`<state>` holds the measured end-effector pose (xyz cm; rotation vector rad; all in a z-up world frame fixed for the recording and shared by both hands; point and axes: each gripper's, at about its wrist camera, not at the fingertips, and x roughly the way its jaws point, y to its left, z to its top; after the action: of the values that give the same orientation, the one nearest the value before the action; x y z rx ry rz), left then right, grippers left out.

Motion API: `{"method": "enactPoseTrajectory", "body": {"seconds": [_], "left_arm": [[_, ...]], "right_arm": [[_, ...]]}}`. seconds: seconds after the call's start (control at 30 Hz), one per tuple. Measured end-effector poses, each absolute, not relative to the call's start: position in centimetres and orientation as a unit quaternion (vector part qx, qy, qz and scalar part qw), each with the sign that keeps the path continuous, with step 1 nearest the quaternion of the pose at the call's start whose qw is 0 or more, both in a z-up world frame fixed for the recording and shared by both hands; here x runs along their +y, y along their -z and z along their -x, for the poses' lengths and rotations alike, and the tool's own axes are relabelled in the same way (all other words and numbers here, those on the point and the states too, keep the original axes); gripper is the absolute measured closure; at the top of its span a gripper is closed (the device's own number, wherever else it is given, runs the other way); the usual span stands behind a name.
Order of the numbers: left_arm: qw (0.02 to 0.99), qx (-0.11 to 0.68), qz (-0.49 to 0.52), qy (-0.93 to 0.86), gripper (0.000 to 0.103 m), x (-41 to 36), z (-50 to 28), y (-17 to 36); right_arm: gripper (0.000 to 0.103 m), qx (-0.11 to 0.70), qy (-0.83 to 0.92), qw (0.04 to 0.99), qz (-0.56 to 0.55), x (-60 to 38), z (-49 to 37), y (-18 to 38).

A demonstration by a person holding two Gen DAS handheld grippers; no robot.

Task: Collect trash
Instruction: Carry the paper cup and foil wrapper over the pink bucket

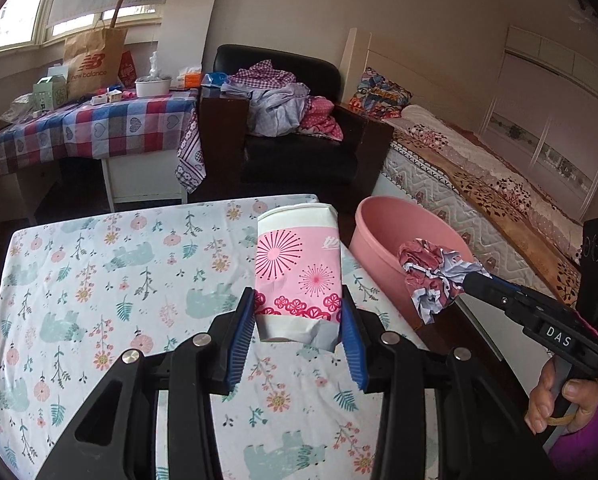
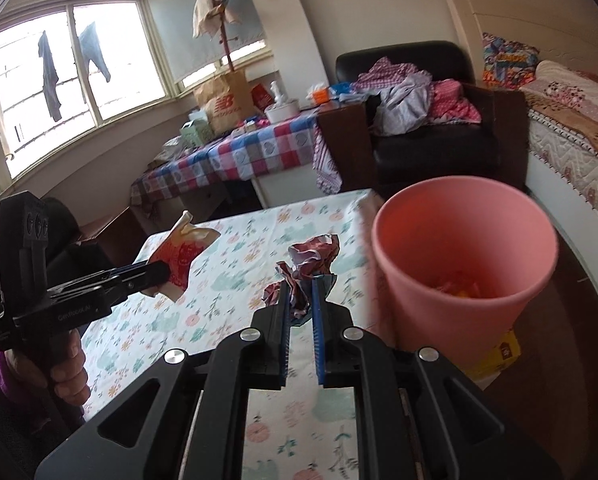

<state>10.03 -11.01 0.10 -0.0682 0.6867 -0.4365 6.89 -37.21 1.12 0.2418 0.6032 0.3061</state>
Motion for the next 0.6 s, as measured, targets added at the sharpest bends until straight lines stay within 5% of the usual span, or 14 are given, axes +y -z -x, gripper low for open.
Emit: {"method": "enactPoseTrajectory", "body": {"seconds": [0.6], "left_arm": [[0.898,0.312,0.000,0.310,0.063,-24.1,-15.4,-1.2]], "right_arm": [[0.093,0.256,-0.039,0.953,-0.160,-44.9,-9.1,-1.4]]}}
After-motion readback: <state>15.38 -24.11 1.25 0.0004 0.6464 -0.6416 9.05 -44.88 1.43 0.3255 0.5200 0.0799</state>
